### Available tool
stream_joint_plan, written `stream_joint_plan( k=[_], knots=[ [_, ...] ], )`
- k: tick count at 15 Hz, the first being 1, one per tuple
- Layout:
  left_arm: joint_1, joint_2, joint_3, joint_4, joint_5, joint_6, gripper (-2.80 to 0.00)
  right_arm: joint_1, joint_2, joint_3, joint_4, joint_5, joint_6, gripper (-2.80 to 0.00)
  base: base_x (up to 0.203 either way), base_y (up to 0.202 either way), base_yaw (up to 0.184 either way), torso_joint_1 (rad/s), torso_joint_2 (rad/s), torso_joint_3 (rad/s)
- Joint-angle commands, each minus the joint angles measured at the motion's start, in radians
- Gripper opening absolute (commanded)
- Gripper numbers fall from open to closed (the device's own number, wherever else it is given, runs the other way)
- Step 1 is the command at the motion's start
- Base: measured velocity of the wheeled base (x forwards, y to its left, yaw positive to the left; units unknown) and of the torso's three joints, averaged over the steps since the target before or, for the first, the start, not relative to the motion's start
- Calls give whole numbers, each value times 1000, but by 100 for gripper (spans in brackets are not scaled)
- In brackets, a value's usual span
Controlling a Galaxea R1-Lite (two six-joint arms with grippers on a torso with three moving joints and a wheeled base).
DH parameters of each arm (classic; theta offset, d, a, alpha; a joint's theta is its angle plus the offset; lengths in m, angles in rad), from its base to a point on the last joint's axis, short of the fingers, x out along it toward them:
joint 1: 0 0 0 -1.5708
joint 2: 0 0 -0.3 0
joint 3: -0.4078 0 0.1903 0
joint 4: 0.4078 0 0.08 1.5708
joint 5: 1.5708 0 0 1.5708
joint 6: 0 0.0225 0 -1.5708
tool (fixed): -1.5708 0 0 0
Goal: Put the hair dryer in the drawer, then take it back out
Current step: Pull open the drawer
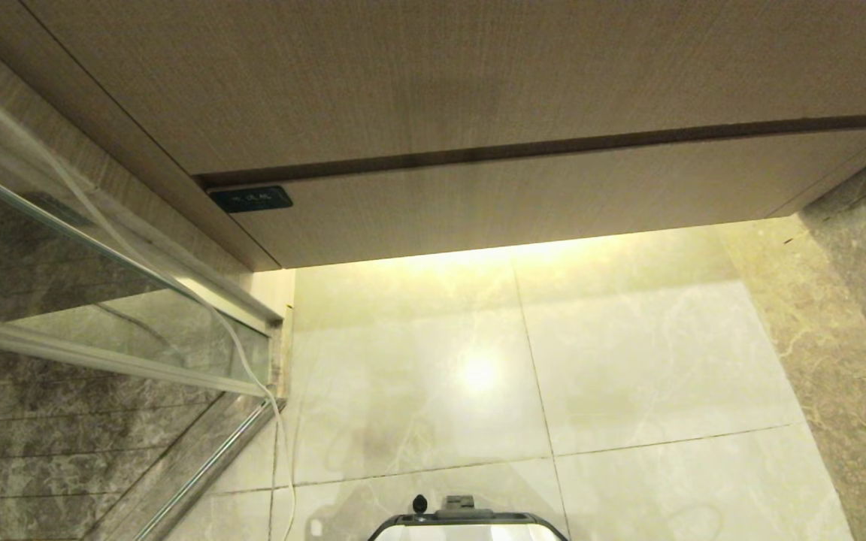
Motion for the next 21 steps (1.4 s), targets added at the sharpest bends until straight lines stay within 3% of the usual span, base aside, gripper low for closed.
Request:
stream_joint_plan(
  k=[1,21],
  knots=[
    [-1,0,2,0,0,0,-280,0,-37,40,-2,0,-1,-280,0,0,0,0,0,0],
    [0,0,2,0,0,0,-280,0,-37,40,-2,0,1,-280,0,0,0,0,0,0]
  ],
)
